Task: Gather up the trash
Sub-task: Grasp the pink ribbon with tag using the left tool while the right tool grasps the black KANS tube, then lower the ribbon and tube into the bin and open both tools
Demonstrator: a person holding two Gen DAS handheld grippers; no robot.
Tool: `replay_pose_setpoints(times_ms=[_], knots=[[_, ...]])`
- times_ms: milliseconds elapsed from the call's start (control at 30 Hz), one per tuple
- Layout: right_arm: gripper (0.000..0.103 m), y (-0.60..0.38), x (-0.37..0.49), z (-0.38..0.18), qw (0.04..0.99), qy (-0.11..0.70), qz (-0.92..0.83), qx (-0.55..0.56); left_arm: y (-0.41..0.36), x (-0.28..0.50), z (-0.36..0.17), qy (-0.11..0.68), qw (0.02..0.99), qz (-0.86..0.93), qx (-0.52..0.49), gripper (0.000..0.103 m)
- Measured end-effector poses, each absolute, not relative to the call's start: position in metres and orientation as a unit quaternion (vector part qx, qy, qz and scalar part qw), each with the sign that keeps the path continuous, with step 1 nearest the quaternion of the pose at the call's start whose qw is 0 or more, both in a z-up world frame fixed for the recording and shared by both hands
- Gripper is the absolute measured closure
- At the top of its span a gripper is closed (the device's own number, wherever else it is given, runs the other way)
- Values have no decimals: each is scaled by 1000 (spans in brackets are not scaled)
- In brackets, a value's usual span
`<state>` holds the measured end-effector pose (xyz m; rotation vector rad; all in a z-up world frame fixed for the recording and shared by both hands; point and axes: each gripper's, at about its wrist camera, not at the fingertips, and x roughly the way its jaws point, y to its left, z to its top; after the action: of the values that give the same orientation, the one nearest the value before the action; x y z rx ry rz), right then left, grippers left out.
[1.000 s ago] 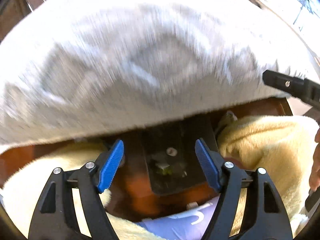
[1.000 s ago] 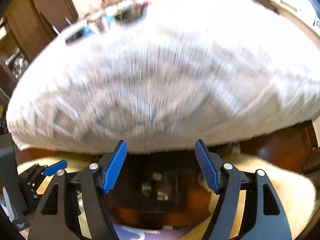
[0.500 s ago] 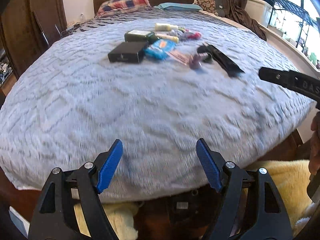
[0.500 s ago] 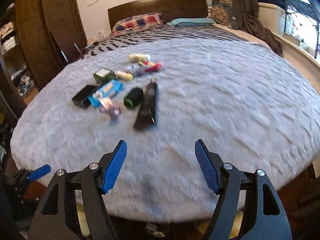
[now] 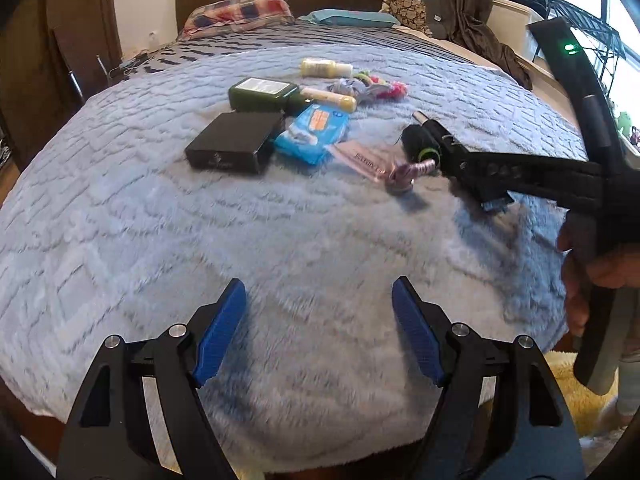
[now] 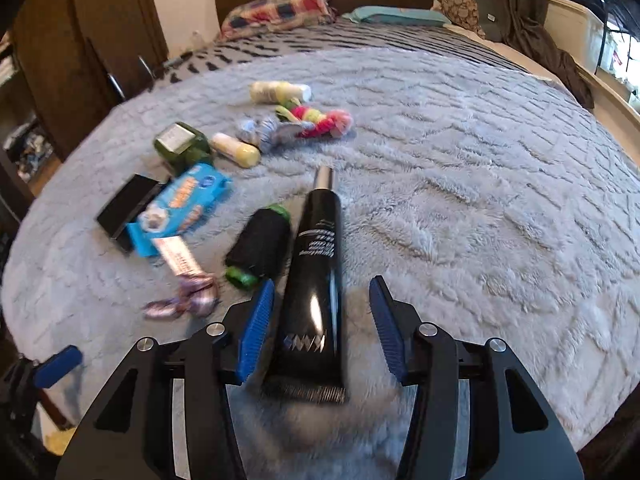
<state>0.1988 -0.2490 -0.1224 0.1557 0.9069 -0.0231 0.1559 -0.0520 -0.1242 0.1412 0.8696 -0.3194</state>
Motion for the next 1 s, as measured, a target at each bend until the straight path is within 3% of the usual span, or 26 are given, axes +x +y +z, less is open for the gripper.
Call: replay_pose_setpoints(times_ms=[100, 167, 200, 500, 633, 800, 1000], knots=[[58, -252, 209, -124, 897, 435, -9, 78, -61, 165, -125, 419, 891, -163, 70, 31], [72, -254, 215, -125, 898, 434, -13, 74, -68, 172, -125, 419, 890, -168, 68, 31], [73, -256, 215, -125, 899, 431, -13, 73, -71, 175, -125, 418, 889, -172, 67, 31], [73, -272, 202, -122, 904, 420, -11, 78, -103, 206, -127, 418, 885, -197, 55, 34], [73, -280, 190, -119, 905, 415, -10, 91, -110, 222, -128, 420, 885, -195, 48, 50], [74, -283, 173, -120, 906, 414, -11, 92, -114, 230, -129, 420, 885, -197, 47, 83], [74, -275, 147, -117, 907, 410, -6, 90, -104, 210, -124, 419, 884, -204, 45, 89]])
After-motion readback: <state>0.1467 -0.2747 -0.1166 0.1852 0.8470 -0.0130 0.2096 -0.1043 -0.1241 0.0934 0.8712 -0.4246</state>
